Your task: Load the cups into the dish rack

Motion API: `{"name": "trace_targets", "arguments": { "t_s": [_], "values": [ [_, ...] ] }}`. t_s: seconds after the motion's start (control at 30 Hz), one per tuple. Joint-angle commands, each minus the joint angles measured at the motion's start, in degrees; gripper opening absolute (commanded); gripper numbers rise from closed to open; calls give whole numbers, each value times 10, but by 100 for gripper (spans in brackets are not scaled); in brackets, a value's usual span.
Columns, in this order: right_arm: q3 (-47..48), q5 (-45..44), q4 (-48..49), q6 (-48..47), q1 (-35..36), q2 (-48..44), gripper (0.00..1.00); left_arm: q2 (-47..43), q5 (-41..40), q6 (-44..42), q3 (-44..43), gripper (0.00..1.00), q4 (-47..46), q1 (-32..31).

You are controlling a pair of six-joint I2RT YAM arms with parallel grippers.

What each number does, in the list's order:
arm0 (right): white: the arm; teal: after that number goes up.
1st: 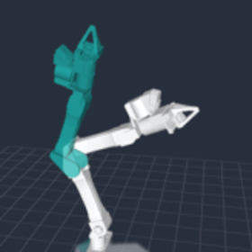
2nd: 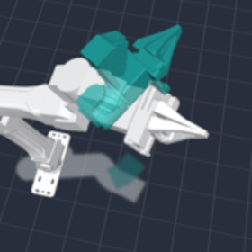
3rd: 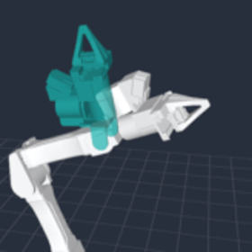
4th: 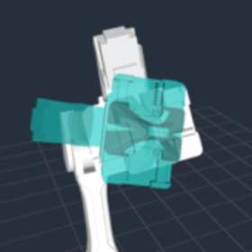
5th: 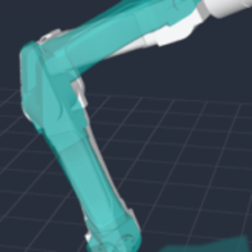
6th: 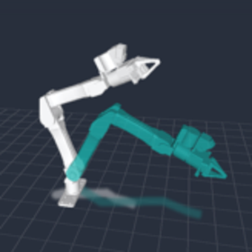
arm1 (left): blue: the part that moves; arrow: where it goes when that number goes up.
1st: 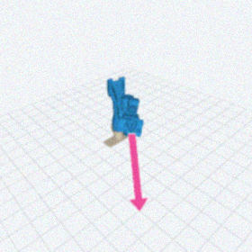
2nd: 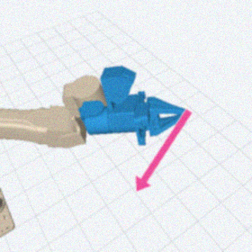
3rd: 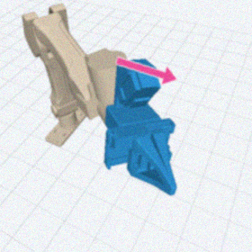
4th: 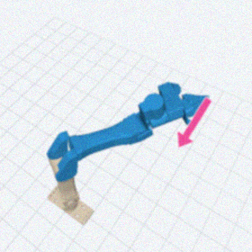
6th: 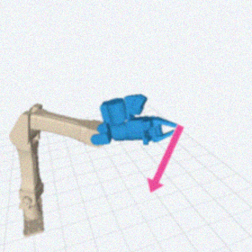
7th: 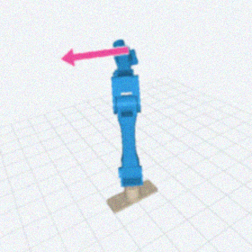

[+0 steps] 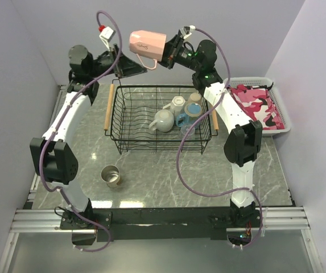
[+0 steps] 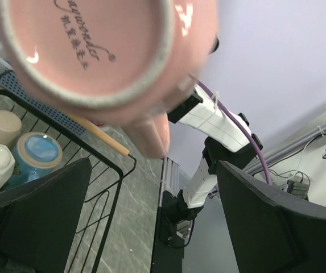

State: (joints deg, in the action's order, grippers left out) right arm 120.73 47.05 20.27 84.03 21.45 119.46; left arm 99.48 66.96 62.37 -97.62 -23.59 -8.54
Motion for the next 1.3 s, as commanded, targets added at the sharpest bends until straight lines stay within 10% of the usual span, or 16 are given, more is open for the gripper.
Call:
{"name": "trace_targets", "arguments": {
  "t_s": [0.0, 0.83, 1.27],
  "values": [
    [6, 3, 92, 26, -1, -16, 0, 7, -42, -62, -48, 97, 52, -33],
    [-13, -6, 115, 32, 17, 12, 0, 20, -106, -32, -68, 65, 44, -77],
    [-55, 17, 97, 0, 38, -9, 0, 28, -128, -49, -88, 24, 71, -76]
  ]
}}
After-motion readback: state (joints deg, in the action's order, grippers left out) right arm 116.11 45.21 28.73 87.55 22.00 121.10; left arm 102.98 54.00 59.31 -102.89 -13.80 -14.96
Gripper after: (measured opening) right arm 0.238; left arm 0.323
